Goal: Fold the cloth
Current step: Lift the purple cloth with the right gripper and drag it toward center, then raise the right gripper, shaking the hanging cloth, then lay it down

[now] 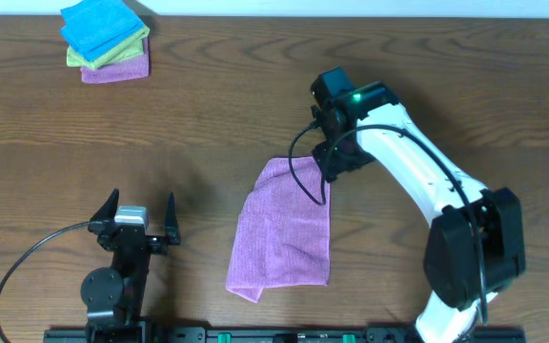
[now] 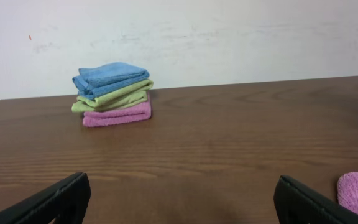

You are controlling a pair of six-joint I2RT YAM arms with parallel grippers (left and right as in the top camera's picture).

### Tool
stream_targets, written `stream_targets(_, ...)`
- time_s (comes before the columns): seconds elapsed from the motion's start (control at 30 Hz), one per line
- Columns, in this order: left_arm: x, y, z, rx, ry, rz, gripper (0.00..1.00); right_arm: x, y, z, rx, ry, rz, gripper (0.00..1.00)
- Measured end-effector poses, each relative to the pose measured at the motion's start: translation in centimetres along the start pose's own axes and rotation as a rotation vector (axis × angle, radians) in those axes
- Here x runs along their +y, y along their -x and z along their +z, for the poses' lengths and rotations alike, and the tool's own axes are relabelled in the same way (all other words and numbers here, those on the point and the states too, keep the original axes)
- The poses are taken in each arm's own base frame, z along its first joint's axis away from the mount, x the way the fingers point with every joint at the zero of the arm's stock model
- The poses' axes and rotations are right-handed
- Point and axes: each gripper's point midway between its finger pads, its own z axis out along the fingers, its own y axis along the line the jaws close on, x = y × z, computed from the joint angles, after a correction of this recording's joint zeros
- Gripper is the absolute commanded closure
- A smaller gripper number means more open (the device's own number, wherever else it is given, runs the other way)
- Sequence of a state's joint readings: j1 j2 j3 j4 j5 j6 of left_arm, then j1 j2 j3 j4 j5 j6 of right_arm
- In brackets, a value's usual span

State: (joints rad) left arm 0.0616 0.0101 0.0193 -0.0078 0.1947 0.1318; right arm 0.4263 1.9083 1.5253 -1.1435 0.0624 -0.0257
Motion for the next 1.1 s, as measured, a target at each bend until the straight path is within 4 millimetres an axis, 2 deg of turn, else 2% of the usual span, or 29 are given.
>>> stream_targets(0.2, 0.0, 0.0, 0.0, 0.000, 0.000, 0.000, 0.04, -1.2, 1.9, 0.6, -0.080, 0.121, -0.016, 0.37)
stream_targets(0.33, 0.0, 0.0, 0.0, 0.000, 0.000, 0.000, 0.05, -1.8, 2.1, 1.2, -0.090, 0.224, -0.005, 0.41)
stream_targets(0.63, 0.0, 0.0, 0.0, 0.000, 0.000, 0.000, 0.05, 0.6, 1.9, 4.4, -0.034, 0.397, -0.053, 0.46)
stream_targets(1.1, 0.0, 0.0, 0.0, 0.000, 0.000, 0.000, 0.04, 1.2, 1.7, 7.0, 0.003, 0.435, -0.068, 0.53)
